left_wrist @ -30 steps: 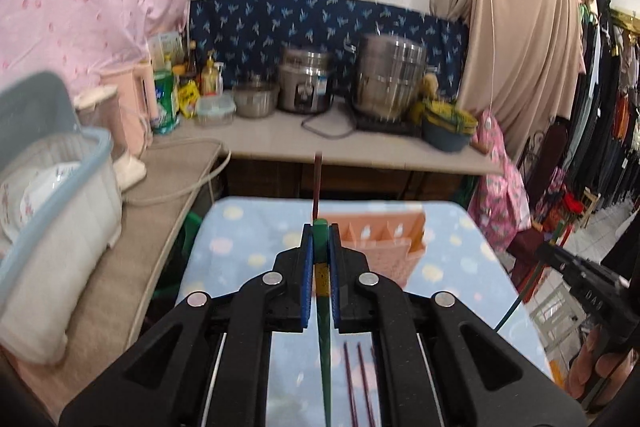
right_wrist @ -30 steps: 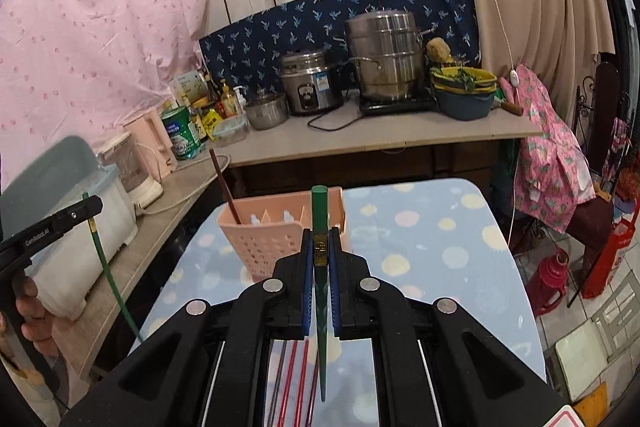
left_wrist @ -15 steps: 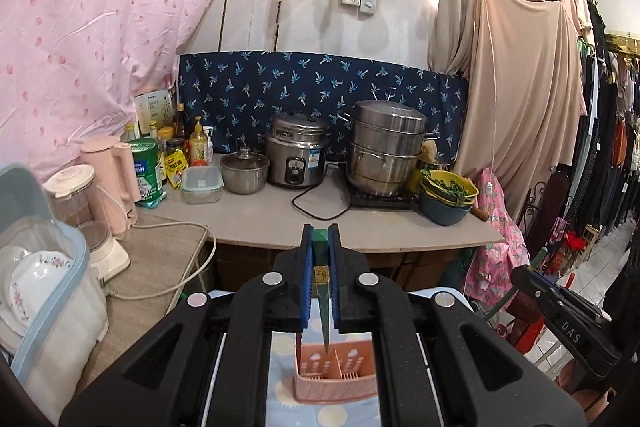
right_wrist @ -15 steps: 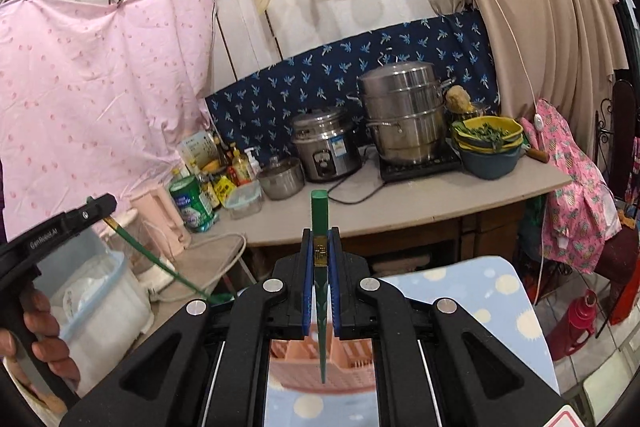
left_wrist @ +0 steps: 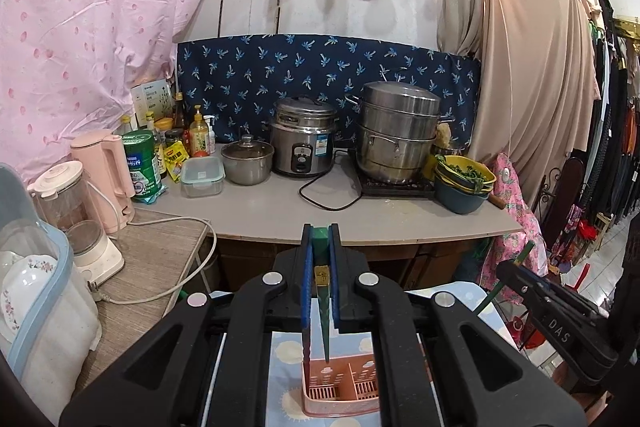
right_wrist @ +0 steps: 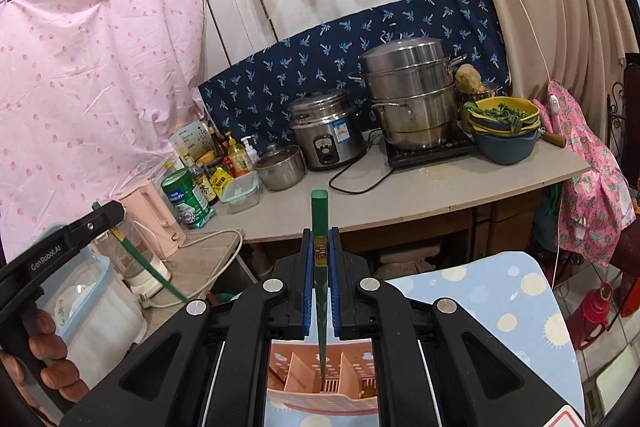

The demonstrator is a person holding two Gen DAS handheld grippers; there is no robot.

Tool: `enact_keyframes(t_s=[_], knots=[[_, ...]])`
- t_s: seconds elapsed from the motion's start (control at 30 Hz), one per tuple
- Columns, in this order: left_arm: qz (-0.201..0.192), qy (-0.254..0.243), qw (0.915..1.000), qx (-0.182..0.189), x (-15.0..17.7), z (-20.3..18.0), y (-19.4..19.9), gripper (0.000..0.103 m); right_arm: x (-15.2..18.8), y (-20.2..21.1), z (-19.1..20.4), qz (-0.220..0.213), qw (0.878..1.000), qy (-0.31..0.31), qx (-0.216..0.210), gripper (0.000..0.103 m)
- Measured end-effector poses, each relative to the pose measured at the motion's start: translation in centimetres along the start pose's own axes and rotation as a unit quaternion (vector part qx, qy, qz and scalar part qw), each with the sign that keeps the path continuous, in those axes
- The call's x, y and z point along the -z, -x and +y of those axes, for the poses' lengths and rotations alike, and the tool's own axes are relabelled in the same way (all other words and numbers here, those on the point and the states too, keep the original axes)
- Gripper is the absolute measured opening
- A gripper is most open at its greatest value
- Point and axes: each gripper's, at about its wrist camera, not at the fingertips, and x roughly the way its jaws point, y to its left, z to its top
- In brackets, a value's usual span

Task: Organize utensils
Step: 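Carry both green chopsticks up and lower them into the pink basket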

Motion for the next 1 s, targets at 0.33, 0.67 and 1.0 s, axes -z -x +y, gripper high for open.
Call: enact_keyframes(t_s=[0.33, 0.67, 1.0], knots=[[0.025, 0.006, 0.9997, 0.002, 1.4, 0.5, -1.9, 0.007, 1.9, -2.3, -1.0, 0.026, 1.0, -0.003, 0.013, 0.007], [-0.016, -0.002, 0.9998, 0.008, -0.8, 0.1, 0.7, 0.007, 1.9, -2.1, -0.9, 0.021, 1.0, -0.001, 0.012, 0.007], [-0.007, -0.001, 0.9999, 0.007, -0.3, -0.1, -0.2, 0.007, 2.4, -2.4, -1.0, 0.028, 1.0, 0.003, 0.013, 0.007]])
